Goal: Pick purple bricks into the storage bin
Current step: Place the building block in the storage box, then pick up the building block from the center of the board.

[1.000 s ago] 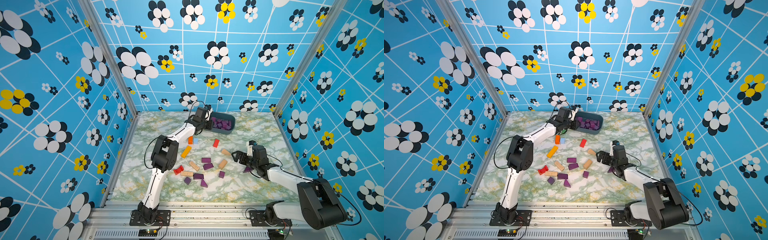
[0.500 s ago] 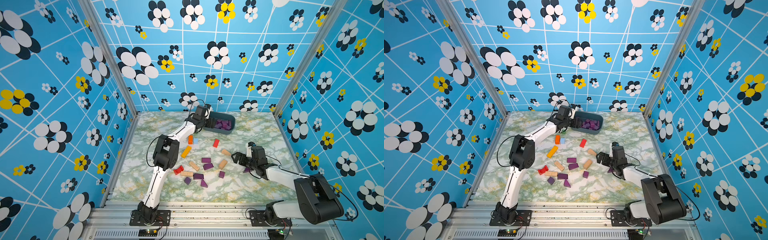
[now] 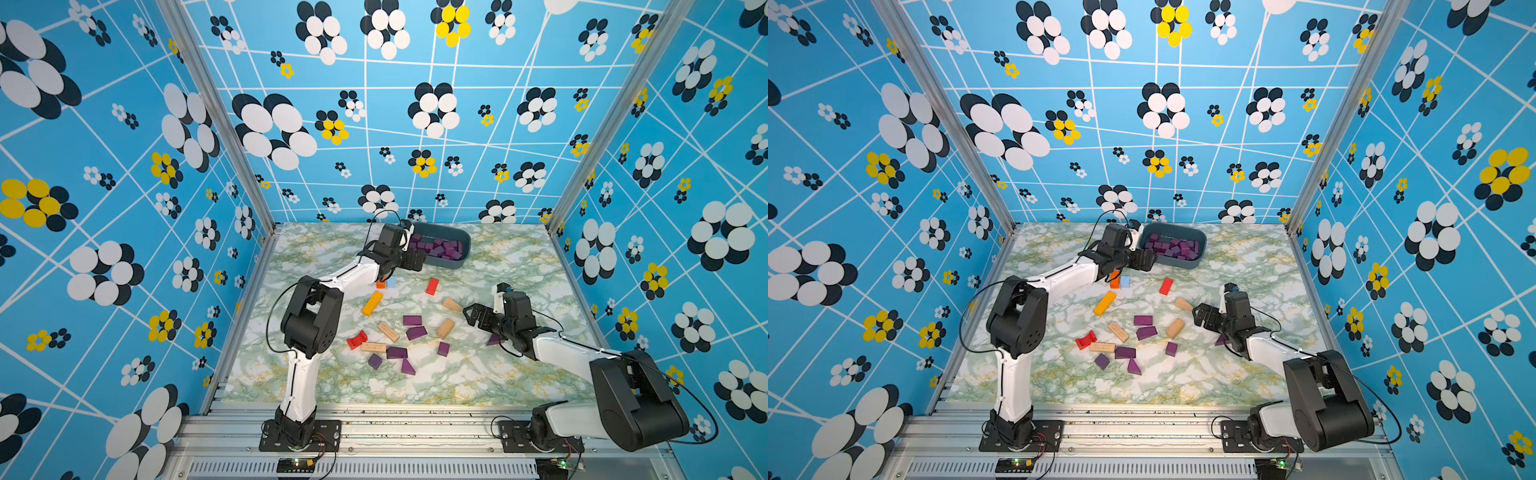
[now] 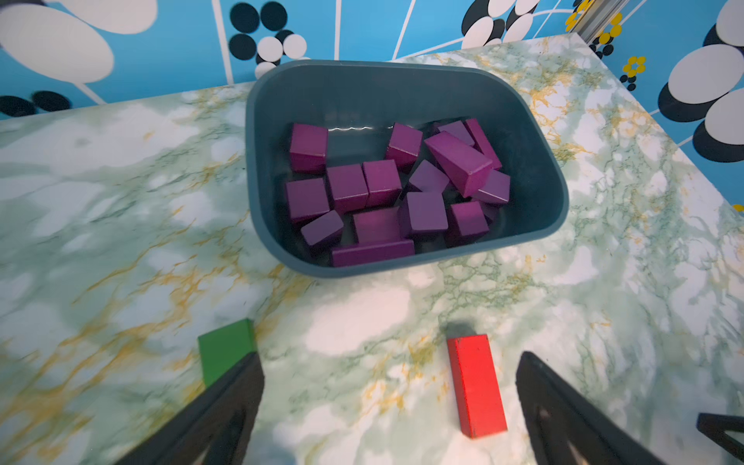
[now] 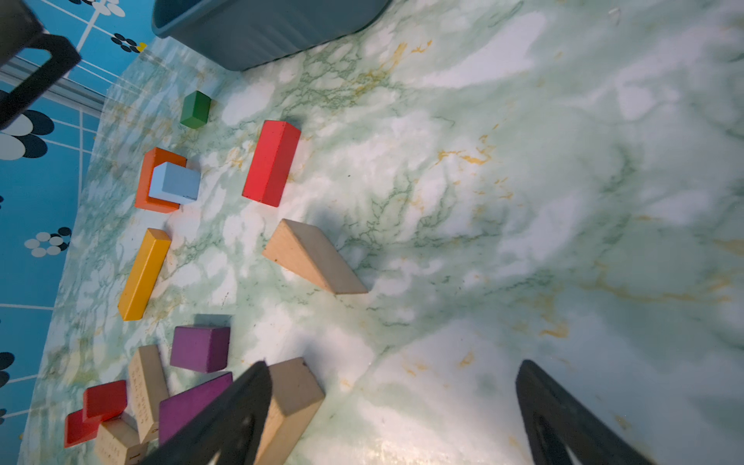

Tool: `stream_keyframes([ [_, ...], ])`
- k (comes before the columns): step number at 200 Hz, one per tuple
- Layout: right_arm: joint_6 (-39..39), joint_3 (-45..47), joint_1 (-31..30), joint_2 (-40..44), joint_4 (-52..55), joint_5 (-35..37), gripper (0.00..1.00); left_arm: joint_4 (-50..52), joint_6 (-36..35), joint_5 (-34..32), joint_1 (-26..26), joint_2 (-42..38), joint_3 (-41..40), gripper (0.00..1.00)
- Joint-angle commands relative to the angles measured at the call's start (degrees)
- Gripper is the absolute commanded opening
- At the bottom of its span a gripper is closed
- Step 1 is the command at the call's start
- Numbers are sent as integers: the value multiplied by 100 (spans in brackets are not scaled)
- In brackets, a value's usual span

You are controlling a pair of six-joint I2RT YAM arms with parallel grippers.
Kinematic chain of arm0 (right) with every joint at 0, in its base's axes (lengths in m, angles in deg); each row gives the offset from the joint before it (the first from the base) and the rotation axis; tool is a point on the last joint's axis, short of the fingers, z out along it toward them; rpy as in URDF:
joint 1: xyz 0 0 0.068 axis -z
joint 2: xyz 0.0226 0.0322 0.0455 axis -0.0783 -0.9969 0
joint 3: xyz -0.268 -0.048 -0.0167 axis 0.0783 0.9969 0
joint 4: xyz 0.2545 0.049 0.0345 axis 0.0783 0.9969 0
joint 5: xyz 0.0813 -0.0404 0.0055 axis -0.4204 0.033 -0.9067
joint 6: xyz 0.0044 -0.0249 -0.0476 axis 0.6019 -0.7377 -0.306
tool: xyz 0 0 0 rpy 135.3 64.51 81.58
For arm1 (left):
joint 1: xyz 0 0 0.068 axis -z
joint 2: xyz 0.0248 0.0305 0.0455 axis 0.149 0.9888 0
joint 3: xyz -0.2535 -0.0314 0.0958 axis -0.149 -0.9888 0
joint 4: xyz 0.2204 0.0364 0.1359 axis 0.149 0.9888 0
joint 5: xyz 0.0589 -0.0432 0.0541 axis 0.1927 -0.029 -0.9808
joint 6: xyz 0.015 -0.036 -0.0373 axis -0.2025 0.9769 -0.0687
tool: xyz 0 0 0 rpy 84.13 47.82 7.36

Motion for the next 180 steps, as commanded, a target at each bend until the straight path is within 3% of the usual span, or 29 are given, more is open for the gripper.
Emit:
stream_keyframes([
  [1,-137,-18,36,225,82,5,94,-485,-189,-254,139,-803,-751,100],
  [48,-494,-210,-236,452,521,339,89,-1060,-155,-460,348,-2076,-2622,100],
  [113,-559,-1072,-1014,552,2636,1929,84,-1531,-742,-305,599,-3608,-4316,100],
  [145,-349,-1210,-1072,769,3422,2487,79,-2613,-804,232,612,-4256,-5326,99],
  [180,-41,-1221,-1071,1068,4051,2703,73,-3434,-689,696,614,-4381,-5890,100],
])
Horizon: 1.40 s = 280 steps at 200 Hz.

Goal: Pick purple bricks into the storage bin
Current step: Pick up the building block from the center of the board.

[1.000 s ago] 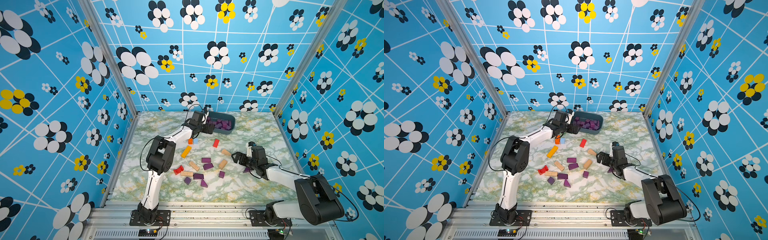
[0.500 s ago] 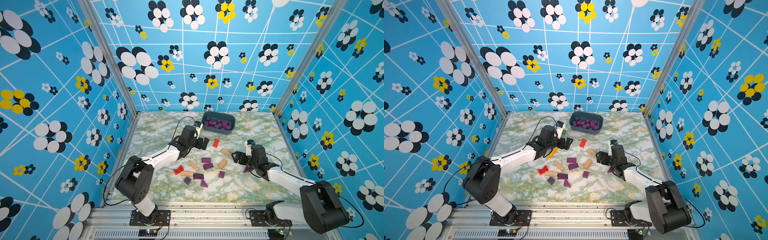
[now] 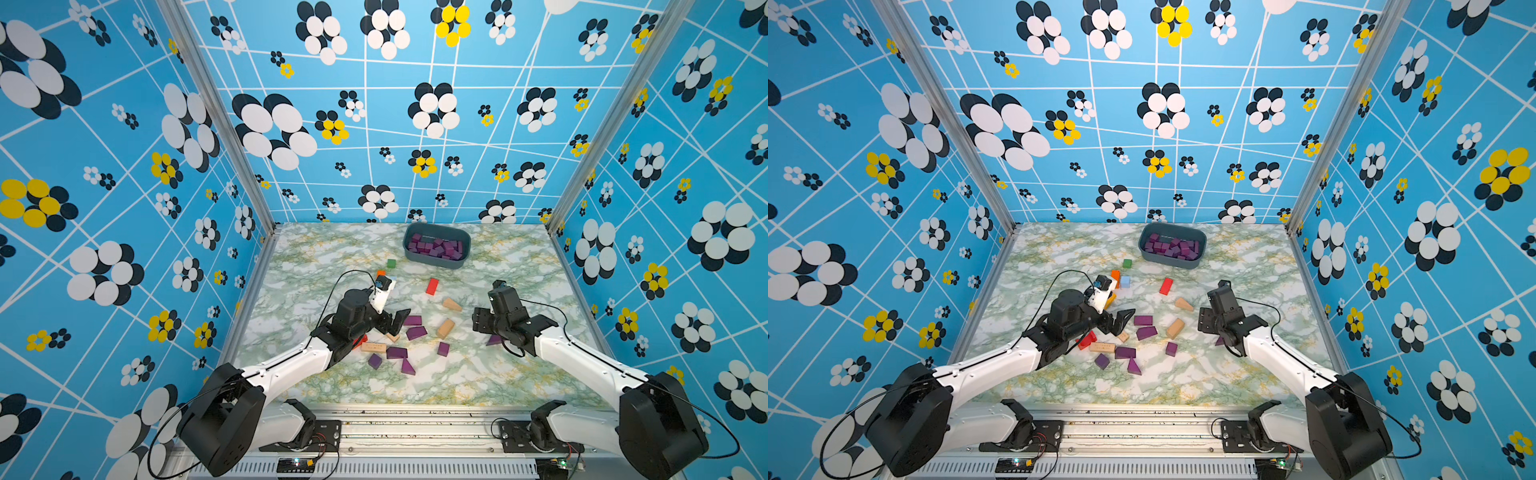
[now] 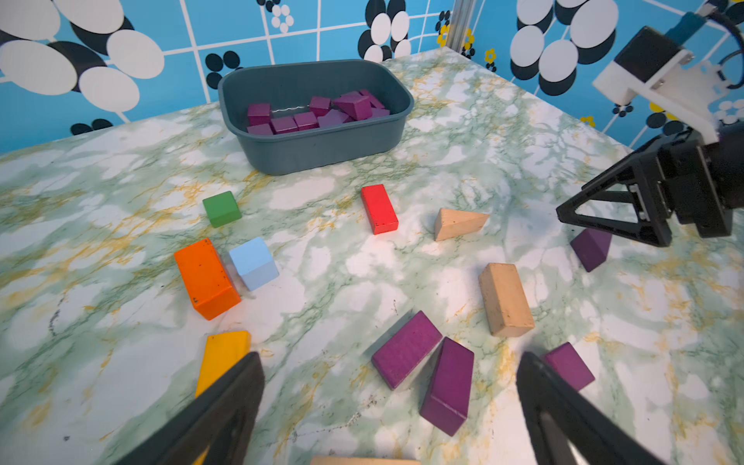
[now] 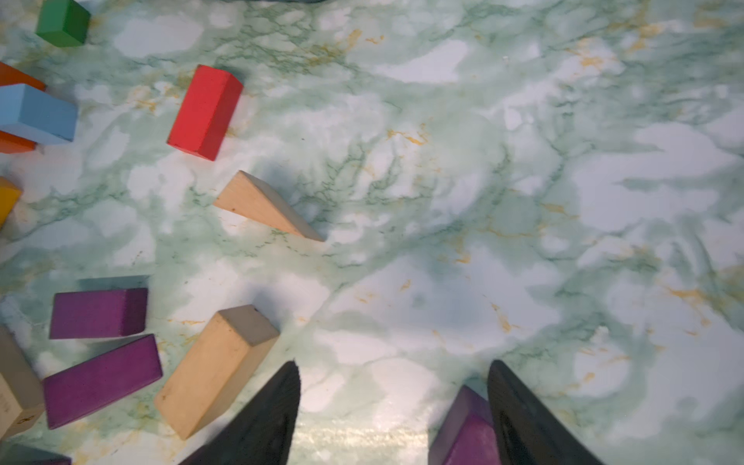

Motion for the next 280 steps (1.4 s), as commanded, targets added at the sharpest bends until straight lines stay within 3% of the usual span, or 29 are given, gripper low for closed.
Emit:
stream_keyframes([
  [1,280,-148,-31,226,869,455,73,-811,17,474,19,-65,-248,100],
  [73,891,5,-34,457,1457,589,67,-1174,407,599,34,230,-382,99],
  [107,1074,67,-34,392,1407,333,57,-1227,477,537,41,329,-402,99],
  [212,1360,274,-32,-218,783,-151,57,-1253,533,371,41,440,-437,99],
  [280,1086,-28,-32,-680,763,239,55,-1152,517,187,36,452,-423,100],
])
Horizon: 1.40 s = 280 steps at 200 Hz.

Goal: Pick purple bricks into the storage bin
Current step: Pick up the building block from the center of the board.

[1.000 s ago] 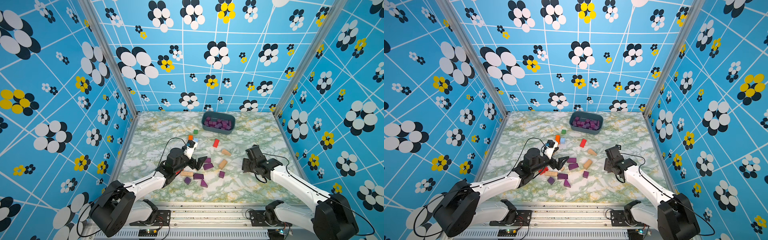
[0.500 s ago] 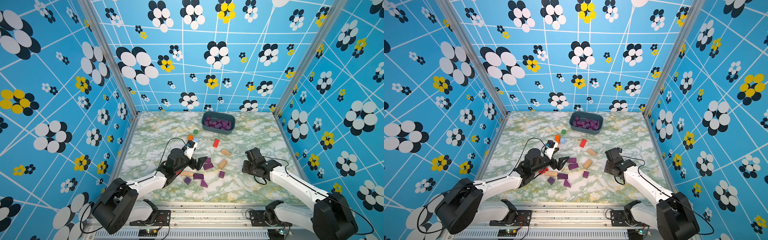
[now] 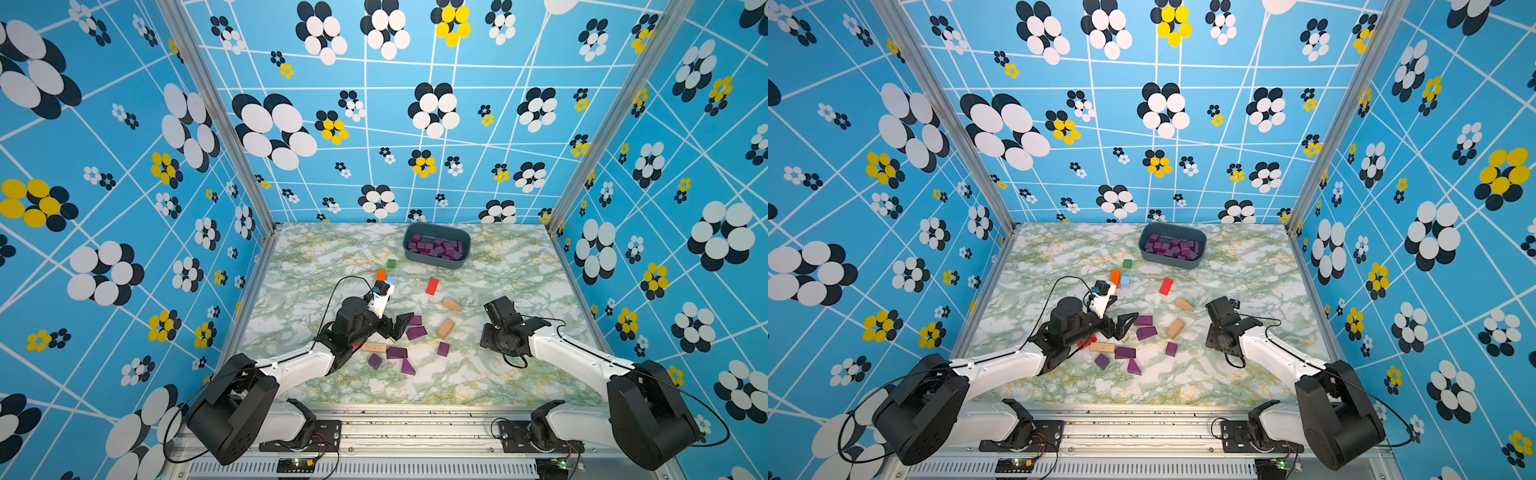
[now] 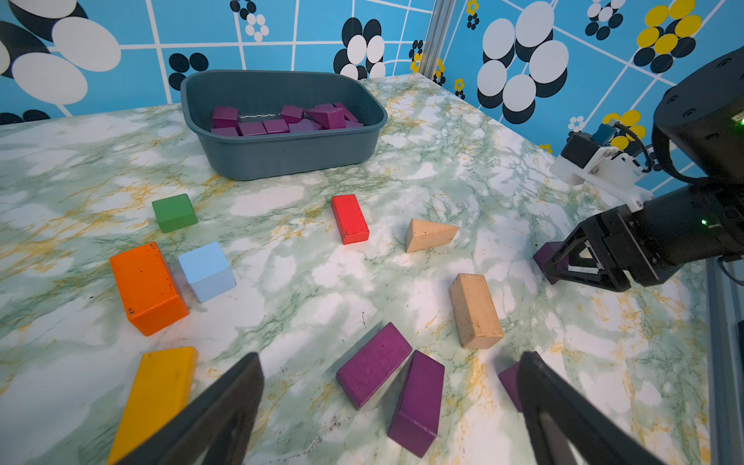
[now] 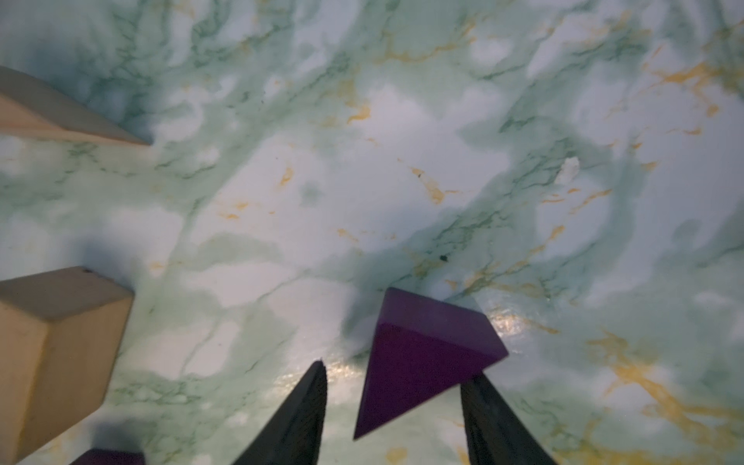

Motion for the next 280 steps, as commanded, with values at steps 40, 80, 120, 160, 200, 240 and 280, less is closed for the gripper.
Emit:
stream_keyframes([
  [40,-340,-484,-30,-593,-80,438,55,46,49,-145,31,107,-44,100],
  [80,-444,-816,-25,-1059,28,352,52,116,45,-213,24,127,-25,100],
  [120,-449,-742,-29,-1163,-211,375,44,151,45,-257,29,114,-24,99],
  [160,-433,-710,-34,-1238,-333,339,31,203,66,-300,30,143,4,100],
  [200,-414,-653,-30,-1115,-402,304,22,230,70,-327,35,121,11,99],
  [240,-371,-663,-29,-764,-540,58,20,227,76,-336,30,146,2,99],
  [280,-385,-1058,-29,-488,-670,-235,20,230,98,-345,24,166,18,99],
])
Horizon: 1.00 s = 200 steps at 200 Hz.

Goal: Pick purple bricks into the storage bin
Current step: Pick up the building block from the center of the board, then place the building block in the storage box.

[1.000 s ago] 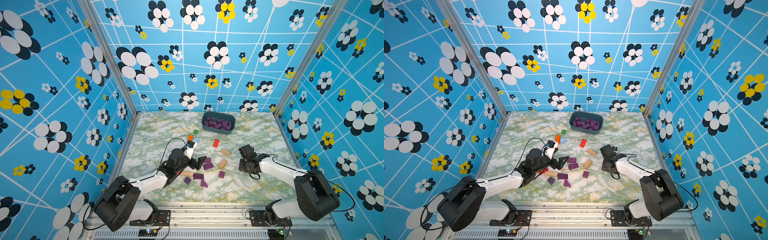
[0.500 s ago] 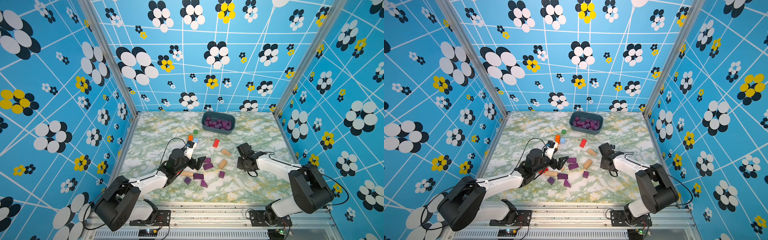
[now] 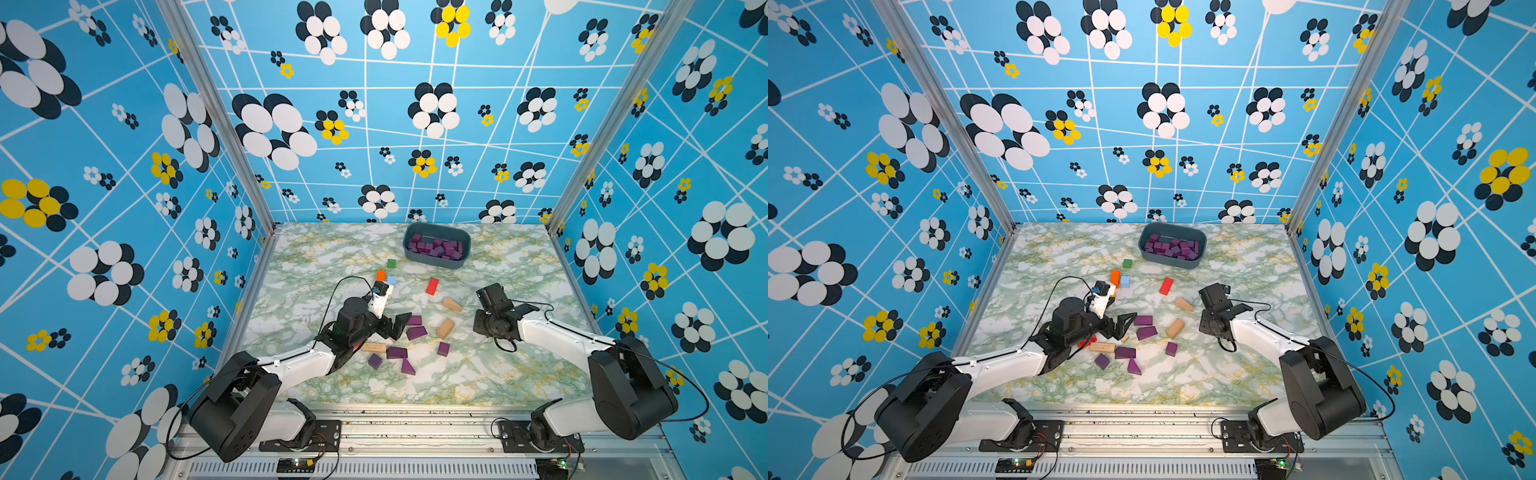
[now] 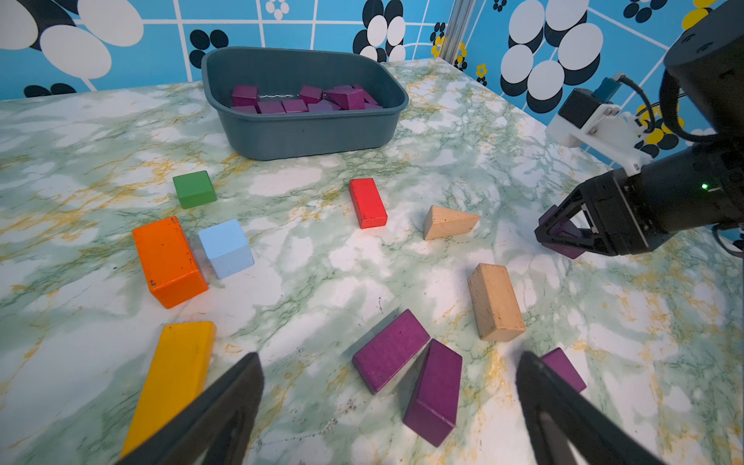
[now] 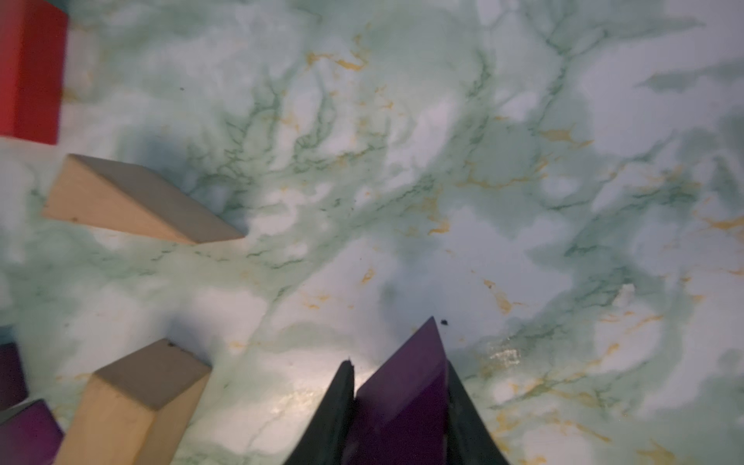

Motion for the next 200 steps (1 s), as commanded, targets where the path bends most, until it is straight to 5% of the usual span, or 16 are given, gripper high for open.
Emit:
stream_keyframes([
  [1,36,-353,-29,188,-149,-236,20,68,58,-74,22,80,19,100],
  [42,-282,-1475,55,-304,-484,-557,20,77,41,-85,23,97,19,99],
  [162,-688,-5957,943,-3877,-313,-1193,21,-48,-12,-48,-16,86,-68,99],
  [200,-832,-6549,1008,-4250,-2,-1377,55,-63,-12,-24,-19,121,-56,99],
])
